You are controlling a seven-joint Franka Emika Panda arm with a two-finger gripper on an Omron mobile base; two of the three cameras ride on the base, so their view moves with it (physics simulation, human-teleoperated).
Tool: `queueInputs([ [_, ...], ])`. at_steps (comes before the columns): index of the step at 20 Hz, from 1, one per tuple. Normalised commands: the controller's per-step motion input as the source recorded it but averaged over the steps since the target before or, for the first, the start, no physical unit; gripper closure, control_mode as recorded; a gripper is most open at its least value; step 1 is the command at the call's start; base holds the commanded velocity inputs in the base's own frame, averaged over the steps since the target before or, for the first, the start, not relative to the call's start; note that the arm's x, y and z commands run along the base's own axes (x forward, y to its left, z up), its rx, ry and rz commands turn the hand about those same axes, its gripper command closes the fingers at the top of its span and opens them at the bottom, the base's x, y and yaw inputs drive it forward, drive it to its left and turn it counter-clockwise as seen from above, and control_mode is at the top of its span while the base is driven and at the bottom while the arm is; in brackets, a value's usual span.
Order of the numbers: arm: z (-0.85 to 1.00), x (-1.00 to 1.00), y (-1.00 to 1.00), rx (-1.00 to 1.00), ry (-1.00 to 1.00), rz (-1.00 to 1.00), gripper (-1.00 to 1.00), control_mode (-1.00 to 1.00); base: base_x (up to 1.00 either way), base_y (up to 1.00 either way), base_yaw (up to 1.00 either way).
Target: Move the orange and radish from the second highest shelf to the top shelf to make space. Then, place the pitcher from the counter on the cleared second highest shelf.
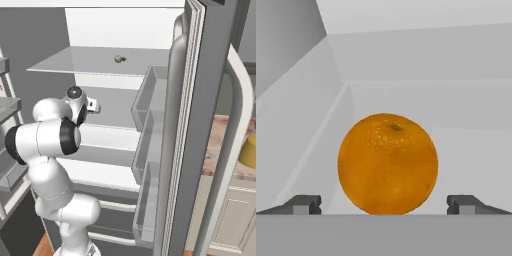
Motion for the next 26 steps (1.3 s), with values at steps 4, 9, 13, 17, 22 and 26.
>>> queueInputs([
  [4,-0.17,0.39,0.06,0.00,0.00,0.00,-1.00,-1.00,0.00,0.00,0.00],
  [9,-0.12,0.38,0.07,0.00,0.00,0.00,-1.00,-1.00,0.00,0.00,0.00],
  [13,-0.12,0.31,0.08,0.00,0.00,0.00,1.00,-1.00,0.00,0.00,0.00],
  [17,-0.41,0.04,0.11,0.00,0.02,0.00,1.00,-1.00,0.00,0.00,0.00],
  [22,-0.68,-0.15,0.11,-0.05,0.05,0.00,1.00,-1.00,0.00,0.00,0.00],
  [26,-0.66,-0.48,0.12,-0.06,0.02,0.00,1.00,-1.00,0.00,0.00,0.00],
])
